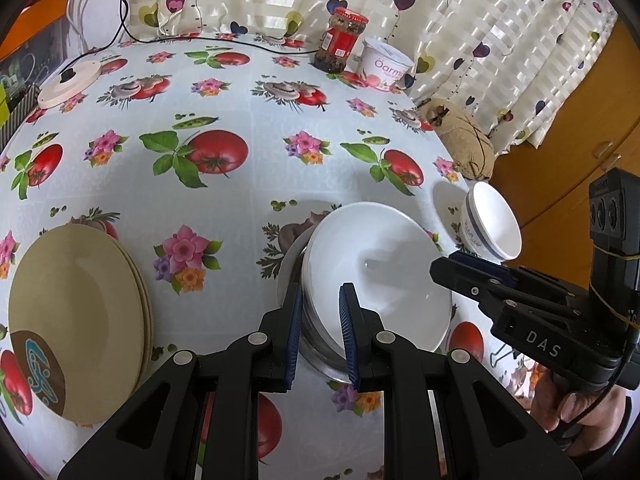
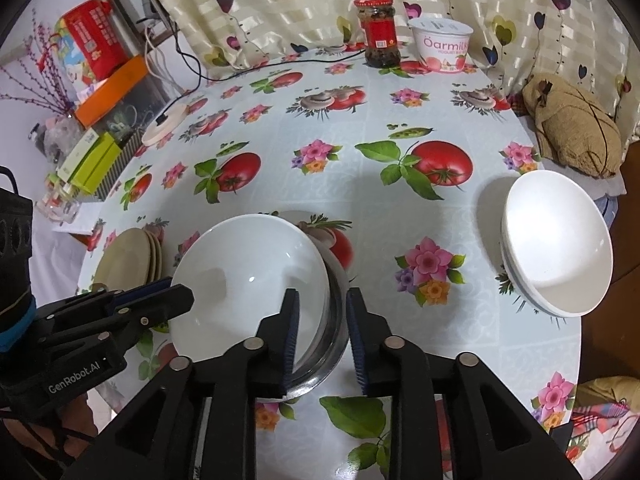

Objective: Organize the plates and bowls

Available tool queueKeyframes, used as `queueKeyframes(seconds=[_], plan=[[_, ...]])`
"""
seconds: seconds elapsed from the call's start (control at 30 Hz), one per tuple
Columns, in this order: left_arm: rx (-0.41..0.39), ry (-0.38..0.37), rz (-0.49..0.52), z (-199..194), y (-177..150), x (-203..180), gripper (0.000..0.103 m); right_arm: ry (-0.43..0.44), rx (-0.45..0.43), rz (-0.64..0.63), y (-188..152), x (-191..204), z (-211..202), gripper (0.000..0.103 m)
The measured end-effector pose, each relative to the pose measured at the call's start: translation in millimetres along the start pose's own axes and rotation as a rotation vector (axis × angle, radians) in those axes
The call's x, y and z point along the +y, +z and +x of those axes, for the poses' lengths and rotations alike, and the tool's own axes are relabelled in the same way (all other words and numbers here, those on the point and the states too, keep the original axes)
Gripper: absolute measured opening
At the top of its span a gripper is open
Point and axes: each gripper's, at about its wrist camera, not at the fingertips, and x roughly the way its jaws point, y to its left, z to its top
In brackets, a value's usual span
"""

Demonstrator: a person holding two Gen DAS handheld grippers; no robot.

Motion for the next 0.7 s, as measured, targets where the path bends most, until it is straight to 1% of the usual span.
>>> queueKeyframes(seconds=[0.17, 0.53, 0.7], plan=[[-0.025, -0.003, 0.002, -7.0, 1.5, -0.9, 0.020, -0.018, -0.031, -0.007, 0.5, -0.2, -11.3, 0.027], [-0.093, -0.016, 0.034, -26.7, 9.1, -11.9, 0.020, -0.046, -0.120, -0.027, 2.1, 1.6, -44.5, 0.034], [-0.103, -0.031, 0.050, -28.2, 12.2, -18.9, 0.020, -0.054, -0.150, -0.028, 1.6, -0.9, -55.7, 0.037]])
